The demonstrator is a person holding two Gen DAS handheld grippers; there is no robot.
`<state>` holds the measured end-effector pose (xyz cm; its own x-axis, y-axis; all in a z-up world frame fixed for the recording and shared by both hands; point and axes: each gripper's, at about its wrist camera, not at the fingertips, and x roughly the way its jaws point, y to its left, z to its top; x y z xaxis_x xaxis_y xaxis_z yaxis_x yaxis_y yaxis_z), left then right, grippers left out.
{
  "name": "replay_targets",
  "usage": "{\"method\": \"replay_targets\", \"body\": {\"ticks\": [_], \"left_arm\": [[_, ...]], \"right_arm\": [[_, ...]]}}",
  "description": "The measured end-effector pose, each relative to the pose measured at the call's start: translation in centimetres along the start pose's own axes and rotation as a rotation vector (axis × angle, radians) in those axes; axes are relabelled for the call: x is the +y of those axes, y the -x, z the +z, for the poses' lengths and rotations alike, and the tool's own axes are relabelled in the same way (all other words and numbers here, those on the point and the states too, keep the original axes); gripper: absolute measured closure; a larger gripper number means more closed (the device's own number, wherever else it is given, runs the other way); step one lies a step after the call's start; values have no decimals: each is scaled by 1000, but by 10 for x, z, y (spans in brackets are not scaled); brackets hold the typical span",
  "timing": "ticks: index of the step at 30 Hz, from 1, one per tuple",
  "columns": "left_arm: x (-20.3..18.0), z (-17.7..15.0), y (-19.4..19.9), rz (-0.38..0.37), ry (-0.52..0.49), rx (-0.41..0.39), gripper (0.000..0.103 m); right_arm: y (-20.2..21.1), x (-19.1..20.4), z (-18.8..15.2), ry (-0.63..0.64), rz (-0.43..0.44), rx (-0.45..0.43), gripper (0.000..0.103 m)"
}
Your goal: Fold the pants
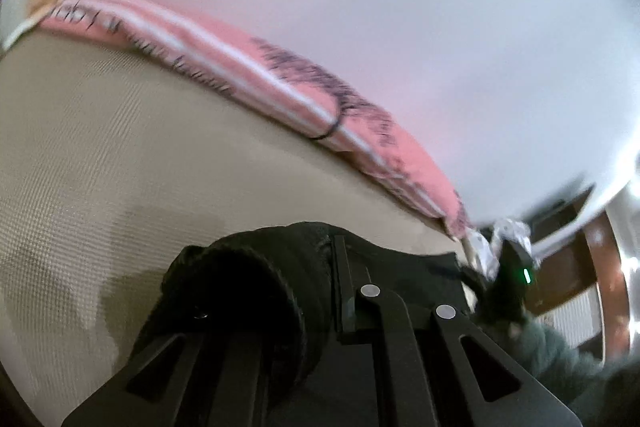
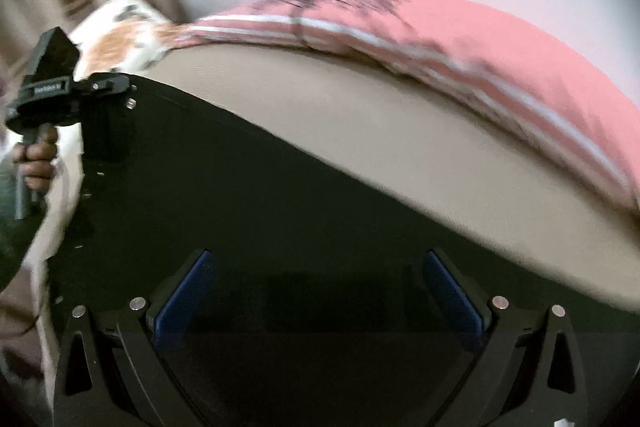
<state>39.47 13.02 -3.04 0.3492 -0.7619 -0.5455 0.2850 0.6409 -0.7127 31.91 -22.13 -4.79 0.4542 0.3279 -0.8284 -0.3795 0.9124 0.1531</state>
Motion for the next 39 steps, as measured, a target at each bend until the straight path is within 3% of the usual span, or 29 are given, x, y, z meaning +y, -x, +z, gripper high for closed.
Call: {"method": "replay_targets", "body": {"ticks": [5, 8, 11, 17, 19, 28, 33, 35, 39], "left_arm": [[-29, -9, 23, -71, -67, -25, 96], [-37, -11, 31, -79, -65, -40, 96], [-37, -11, 32, -56, -42, -41, 96], [-41, -12, 40, -7, -37, -49, 96], [-39, -12, 39, 1, -30, -49, 96], [-30, -11, 32, 44, -22, -43, 96], [-23, -8, 24, 60, -13, -33, 96], [-19, -6, 18, 80, -16, -18, 96], [-10, -3, 10, 108, -14, 5, 96]], "right_arm": [[-14, -8, 52, 180, 104, 70, 0], [-33, -13, 76, 235, 246, 148, 4], [-52, -10, 87, 260, 371, 229, 15], [-77, 1, 82, 366, 478, 381, 41], [-80, -4, 75, 393, 448, 405, 49], [-68, -64, 45, 331, 343, 460, 61], [-65, -78, 40, 296, 315, 420, 79], [-63, -75, 38, 291, 268, 391, 87], [-53, -67, 30, 309, 174, 347, 93]]}}
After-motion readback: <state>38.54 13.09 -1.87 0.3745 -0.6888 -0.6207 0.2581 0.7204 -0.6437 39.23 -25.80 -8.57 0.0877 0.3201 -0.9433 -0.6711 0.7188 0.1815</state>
